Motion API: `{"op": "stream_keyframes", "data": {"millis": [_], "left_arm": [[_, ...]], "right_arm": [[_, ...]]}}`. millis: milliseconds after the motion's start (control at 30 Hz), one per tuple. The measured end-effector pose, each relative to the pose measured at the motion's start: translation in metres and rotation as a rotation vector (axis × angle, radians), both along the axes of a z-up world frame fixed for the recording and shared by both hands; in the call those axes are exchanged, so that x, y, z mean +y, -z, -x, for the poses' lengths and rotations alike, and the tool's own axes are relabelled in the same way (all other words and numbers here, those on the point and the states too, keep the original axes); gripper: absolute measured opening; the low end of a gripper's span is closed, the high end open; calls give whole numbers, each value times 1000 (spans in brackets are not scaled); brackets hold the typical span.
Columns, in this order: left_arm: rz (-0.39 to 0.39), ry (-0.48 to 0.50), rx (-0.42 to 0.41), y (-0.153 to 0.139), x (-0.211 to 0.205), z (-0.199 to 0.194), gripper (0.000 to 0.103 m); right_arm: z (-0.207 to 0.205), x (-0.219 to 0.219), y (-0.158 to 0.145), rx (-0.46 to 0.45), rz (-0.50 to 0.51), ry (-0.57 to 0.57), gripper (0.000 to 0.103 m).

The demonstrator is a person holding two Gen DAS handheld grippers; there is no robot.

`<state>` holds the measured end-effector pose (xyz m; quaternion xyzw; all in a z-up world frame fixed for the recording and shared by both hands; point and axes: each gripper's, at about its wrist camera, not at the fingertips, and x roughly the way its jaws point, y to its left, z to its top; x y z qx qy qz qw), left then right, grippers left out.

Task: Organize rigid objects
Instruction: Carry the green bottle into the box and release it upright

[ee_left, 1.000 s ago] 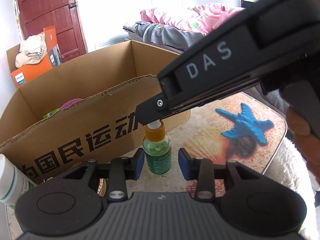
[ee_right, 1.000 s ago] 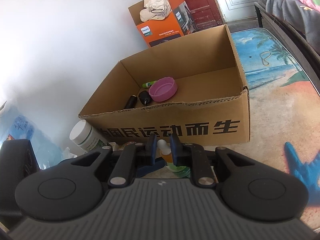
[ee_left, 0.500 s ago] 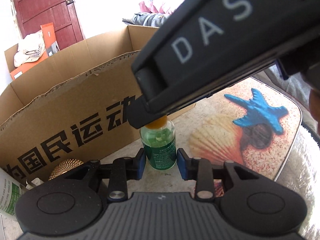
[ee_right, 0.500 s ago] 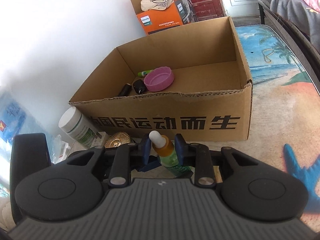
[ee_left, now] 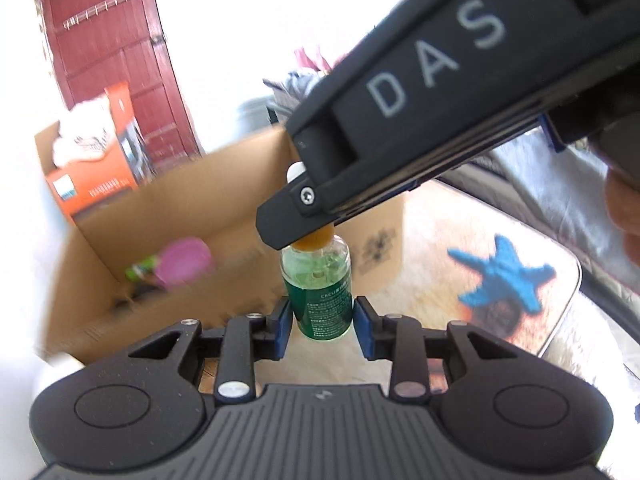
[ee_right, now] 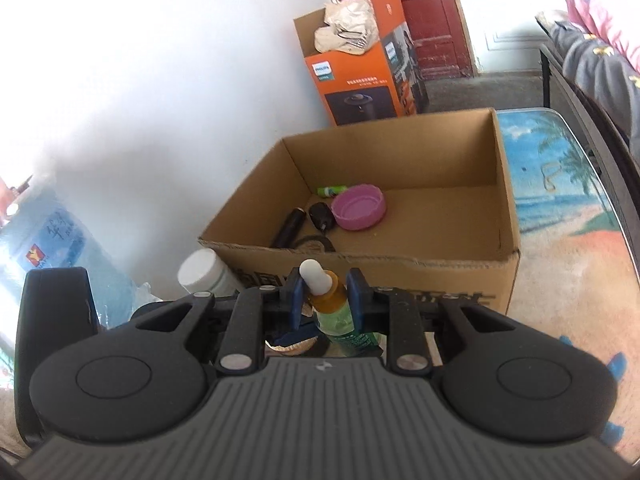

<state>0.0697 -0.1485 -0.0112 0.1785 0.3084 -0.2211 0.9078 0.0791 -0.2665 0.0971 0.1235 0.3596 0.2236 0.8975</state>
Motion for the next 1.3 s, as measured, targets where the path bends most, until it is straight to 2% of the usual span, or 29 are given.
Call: {"op": "stream_keyframes", "data": {"millis": [133, 267, 367, 500, 700, 867, 1033, 1167, 1300], "left_arm": [[66, -16, 45, -43, 11, -31, 34], [81, -55, 89, -60, 14, -79, 33], [106, -86, 176, -56, 15, -120, 33], [120, -137, 276, -34, 9, -169, 33], [91, -204, 395, -2, 1, -222, 34], [79, -236, 456, 12, -1, -247, 33], [61, -230, 496, 16, -5, -250, 33], [65, -223, 484, 16, -3, -256, 35], [74, -226, 462, 10, 1, -250, 43]], "right_arm": [[-28, 2, -36, -39, -12, -50, 21], [-82, -5, -48, -3, -42, -78, 21], [-133, -13, -39, 73, -55, -77, 21], [-190, -22, -11, 178, -62, -72, 21], [-241, -22, 38, 269, -52, -71, 21], [-265, -17, 61, 282, -9, -76, 21], [-278, -4, 78, 270, 75, -98, 21], [-282, 5, 90, 292, 112, -135, 24], [-276, 5, 81, 250, 140, -124, 27]]}}
